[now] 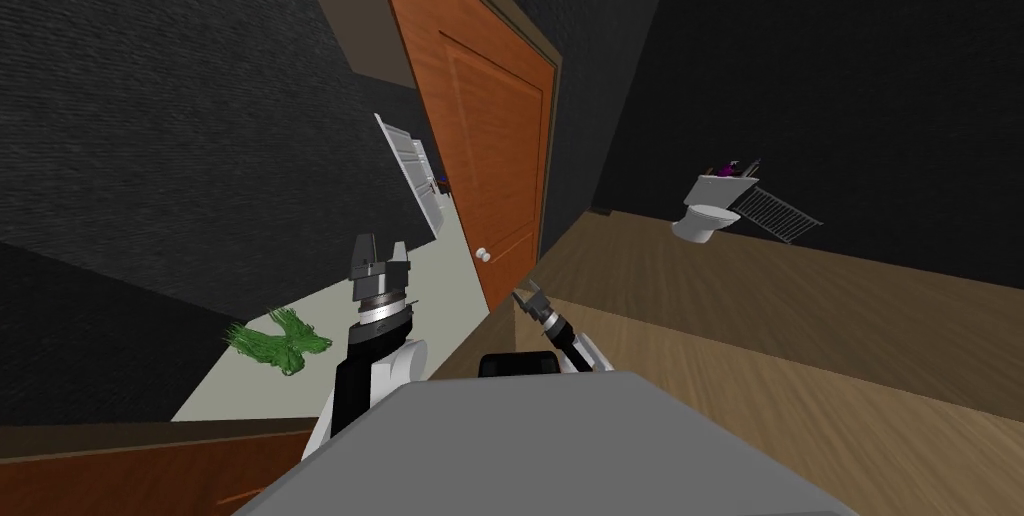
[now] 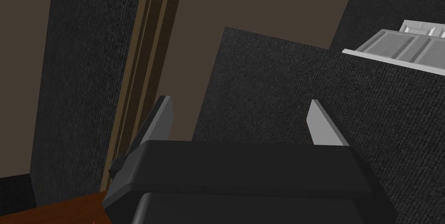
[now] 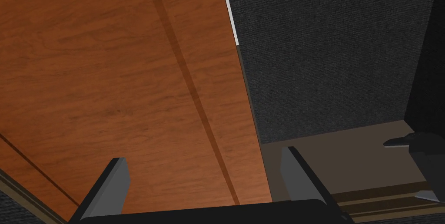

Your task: Pull the door open

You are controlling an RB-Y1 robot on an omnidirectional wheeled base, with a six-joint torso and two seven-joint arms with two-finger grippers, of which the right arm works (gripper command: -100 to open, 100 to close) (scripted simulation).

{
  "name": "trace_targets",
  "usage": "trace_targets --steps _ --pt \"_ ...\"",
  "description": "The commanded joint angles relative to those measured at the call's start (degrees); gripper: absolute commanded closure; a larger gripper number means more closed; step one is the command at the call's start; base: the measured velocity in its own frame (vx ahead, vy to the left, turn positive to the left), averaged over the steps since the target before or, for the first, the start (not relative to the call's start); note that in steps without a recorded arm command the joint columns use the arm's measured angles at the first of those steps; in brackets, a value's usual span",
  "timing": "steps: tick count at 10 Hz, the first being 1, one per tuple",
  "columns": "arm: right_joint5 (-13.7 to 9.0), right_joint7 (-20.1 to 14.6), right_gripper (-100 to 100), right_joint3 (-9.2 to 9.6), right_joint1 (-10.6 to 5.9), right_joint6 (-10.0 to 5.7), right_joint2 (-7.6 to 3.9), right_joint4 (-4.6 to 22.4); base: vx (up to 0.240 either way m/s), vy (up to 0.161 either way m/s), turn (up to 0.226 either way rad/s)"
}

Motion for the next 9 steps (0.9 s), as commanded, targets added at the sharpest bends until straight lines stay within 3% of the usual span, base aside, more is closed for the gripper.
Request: trace_targets --steps 1,5,9 --pt "1.0 1.3 -100 0.38 -0.46 -0.61 0.31 1.8 0.076 0.061 -0.057" --pt "5.4 6.1 -100 1.94 -2.09 -3.10 1.13 8.7 0.152 0.108 -0.134" --pt "8.6 9.6 -100 3.10 -3.30 -4.95 1.98 13.8 0.160 0.091 -0.114"
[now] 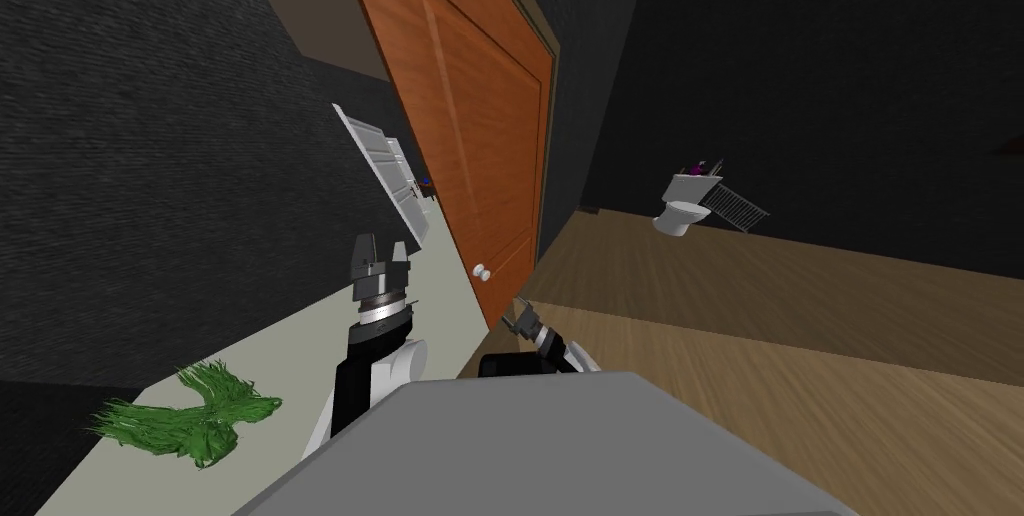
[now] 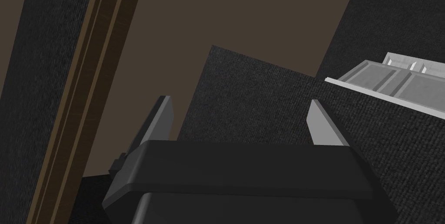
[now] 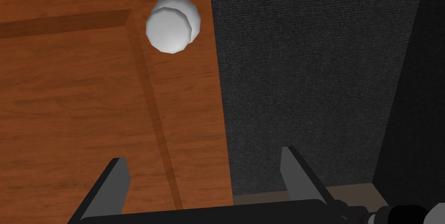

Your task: Pull the door open

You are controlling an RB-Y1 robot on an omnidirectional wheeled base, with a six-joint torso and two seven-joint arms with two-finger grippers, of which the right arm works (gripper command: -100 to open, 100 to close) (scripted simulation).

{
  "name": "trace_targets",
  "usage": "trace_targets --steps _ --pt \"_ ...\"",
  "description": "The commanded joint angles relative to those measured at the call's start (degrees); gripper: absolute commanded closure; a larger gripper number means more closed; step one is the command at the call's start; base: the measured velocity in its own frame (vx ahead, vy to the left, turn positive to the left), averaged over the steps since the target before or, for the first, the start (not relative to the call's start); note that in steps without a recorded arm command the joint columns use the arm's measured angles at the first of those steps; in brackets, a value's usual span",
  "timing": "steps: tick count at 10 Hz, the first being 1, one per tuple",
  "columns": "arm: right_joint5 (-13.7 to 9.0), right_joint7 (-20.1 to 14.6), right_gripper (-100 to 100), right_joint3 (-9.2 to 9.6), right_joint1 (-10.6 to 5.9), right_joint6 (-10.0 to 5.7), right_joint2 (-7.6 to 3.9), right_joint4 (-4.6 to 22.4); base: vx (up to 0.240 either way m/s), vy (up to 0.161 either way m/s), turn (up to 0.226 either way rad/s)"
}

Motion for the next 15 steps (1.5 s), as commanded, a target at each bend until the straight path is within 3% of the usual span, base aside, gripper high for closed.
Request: trace_targets --steps 1,7,8,9,15 --pt "1.1 1.1 -100 0.39 -0.66 -0.47 0.33 1.8 0.124 0.040 -0.090" --pt "5.2 5.6 -100 1.88 -2.22 -2.83 2.05 8.4 0.168 0.031 -0.103" --pt "4.7 5.1 -100 1.62 -1.90 -2.76 1.65 7.7 0.109 0.022 -0.021" --pt "4.1 5.1 -100 -0.21 -1.62 -3.25 1.02 7.9 -0.110 0.006 0.274" --pt "2.1 4.8 -100 -6.16 -0.73 -4.61 -0.70 8.7 -0.193 0.023 0.187"
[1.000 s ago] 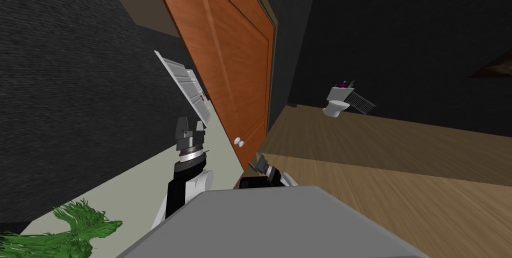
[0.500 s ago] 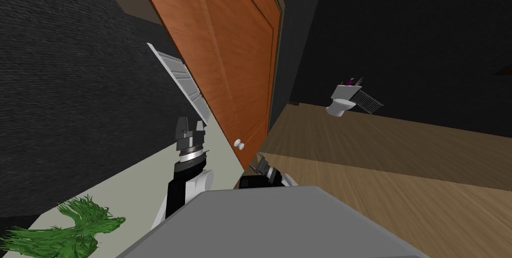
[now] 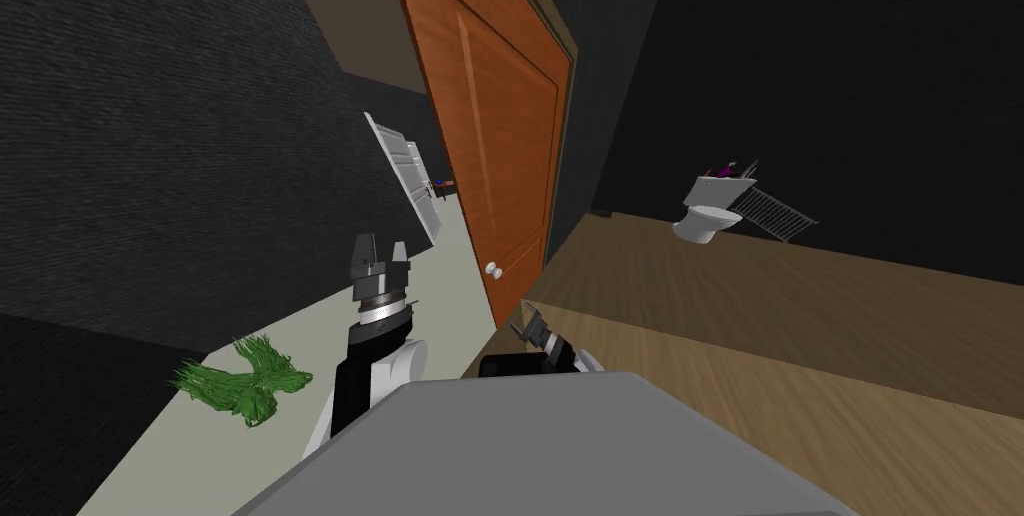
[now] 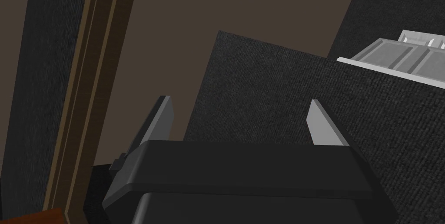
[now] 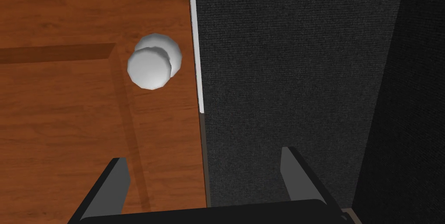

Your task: Pull the door open

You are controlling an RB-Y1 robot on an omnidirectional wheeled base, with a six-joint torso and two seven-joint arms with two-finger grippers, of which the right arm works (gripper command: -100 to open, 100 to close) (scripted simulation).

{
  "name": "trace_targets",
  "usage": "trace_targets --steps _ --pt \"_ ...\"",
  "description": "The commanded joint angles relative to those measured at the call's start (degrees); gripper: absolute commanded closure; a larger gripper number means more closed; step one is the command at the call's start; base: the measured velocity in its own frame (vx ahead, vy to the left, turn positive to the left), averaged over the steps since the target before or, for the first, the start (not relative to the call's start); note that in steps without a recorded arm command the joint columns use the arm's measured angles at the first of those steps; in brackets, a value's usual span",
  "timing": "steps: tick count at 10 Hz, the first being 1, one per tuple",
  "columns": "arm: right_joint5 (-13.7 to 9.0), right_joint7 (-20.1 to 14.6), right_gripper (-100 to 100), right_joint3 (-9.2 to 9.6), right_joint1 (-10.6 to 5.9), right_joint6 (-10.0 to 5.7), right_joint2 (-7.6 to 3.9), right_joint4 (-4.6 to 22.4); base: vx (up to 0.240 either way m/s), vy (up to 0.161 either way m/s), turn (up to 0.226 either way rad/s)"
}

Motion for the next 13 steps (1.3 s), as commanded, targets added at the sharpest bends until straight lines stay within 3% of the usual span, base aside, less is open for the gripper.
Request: trace_targets --steps 1,6,13 --pt "-0.9 0.1 -100 -2.42 0.00 -0.70 -0.45 0.9 -0.121 0.060 0.263" --pt "-2.7 -0.3 -100 -7.99 0.82 -1.98 -1.79 1.5 -0.067 0.091 0.218" --pt "-5.0 -0.7 -100 -14.88 1.84 -3.57 -3.28 2.3 0.010 0.085 0.180"
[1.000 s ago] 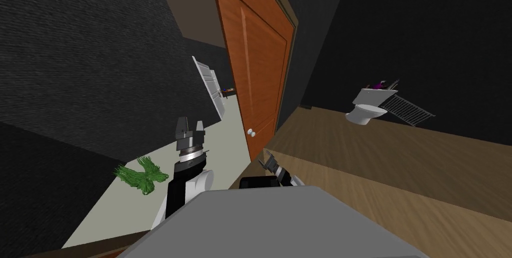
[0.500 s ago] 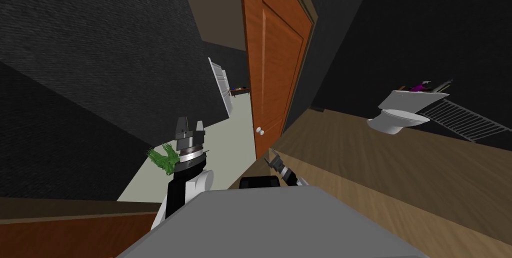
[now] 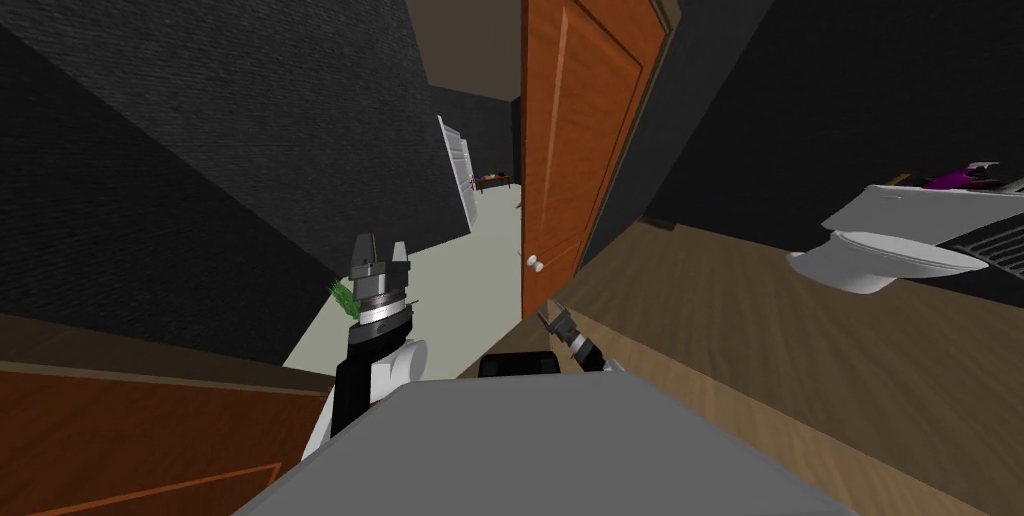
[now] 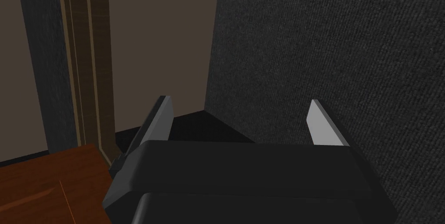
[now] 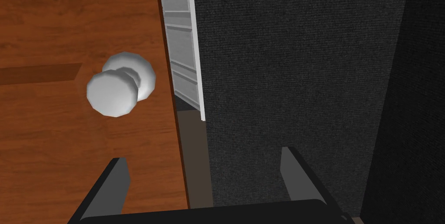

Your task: Pull the door open

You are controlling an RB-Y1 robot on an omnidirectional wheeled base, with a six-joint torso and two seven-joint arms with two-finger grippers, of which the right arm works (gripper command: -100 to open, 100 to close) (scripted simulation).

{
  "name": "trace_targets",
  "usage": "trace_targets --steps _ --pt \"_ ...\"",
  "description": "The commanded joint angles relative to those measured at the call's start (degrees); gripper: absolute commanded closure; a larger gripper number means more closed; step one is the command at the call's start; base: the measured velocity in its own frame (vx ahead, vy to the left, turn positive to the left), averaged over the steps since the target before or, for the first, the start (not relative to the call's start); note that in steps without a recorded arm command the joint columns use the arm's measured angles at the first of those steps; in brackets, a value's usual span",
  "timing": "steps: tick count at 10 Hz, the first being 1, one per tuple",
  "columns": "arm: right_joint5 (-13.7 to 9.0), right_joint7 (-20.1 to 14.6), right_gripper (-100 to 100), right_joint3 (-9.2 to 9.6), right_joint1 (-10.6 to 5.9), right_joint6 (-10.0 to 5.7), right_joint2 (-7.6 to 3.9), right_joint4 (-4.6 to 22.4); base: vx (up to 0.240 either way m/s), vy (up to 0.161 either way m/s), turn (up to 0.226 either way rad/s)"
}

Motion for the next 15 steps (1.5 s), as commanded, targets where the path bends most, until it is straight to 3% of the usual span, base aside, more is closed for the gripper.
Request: trace_targets --steps 1,3,9,14,15 --pt "-0.6 -0.2 -100 -1.66 0.05 -0.41 -0.48 0.3 0.057 0.070 0.221" --pt "-1.2 -0.3 -100 -3.57 0.34 -0.85 -0.87 0.5 0.059 0.064 0.173" --pt "-4.0 -0.8 -100 -11.83 1.55 -2.76 -2.48 1.5 0.126 0.055 0.282" --pt "-5.4 -1.1 -100 -15.94 2.15 -3.71 -3.25 2.0 0.112 -0.063 0.172" --pt "-4.8 -1.2 -100 -14.96 3.20 -3.54 -2.84 2.6 0.006 -0.034 -0.004"
